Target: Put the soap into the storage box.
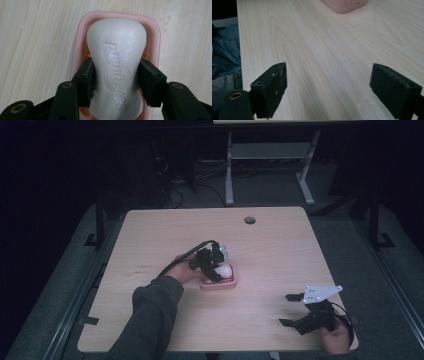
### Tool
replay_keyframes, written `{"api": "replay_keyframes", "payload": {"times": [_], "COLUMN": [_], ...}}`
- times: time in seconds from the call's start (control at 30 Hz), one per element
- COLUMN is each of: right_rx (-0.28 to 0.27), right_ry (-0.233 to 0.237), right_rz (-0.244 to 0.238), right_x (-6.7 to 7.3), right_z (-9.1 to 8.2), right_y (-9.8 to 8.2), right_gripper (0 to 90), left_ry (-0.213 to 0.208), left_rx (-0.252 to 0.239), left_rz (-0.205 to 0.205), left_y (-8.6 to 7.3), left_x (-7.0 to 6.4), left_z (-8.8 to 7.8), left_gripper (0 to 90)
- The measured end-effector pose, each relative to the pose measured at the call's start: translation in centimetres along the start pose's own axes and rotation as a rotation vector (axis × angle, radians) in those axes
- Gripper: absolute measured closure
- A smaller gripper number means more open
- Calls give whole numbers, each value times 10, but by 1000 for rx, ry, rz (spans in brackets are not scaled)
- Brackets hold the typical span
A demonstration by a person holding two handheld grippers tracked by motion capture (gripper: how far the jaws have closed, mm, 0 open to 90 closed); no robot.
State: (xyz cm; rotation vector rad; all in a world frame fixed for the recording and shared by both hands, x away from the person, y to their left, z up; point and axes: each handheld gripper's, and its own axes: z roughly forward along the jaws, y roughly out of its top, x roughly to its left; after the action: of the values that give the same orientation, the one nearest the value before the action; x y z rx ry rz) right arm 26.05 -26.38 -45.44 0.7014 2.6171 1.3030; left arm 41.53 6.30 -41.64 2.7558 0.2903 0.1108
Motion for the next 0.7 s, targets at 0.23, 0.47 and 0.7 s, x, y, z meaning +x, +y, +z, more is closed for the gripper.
{"api": "replay_keyframes", "payload": {"times": [0.23,0.47,0.7], "right_rx": [1,0,2], "right_ry": [-1,-3,-2], "right_rz": [-1,-2,0], "right_x": [0,0,1], "right_z": [0,0,0], "right_y": [0,0,0], "right_gripper": [140,141,141], "left_ry": [2,1,3], "left_rx": [13,20,20], "left_rz": [3,2,1], "left_y": [0,-1,-1], "left_x": [-1,1,0], "left_z": [3,5,4], "left_gripper": [495,493,473]}}
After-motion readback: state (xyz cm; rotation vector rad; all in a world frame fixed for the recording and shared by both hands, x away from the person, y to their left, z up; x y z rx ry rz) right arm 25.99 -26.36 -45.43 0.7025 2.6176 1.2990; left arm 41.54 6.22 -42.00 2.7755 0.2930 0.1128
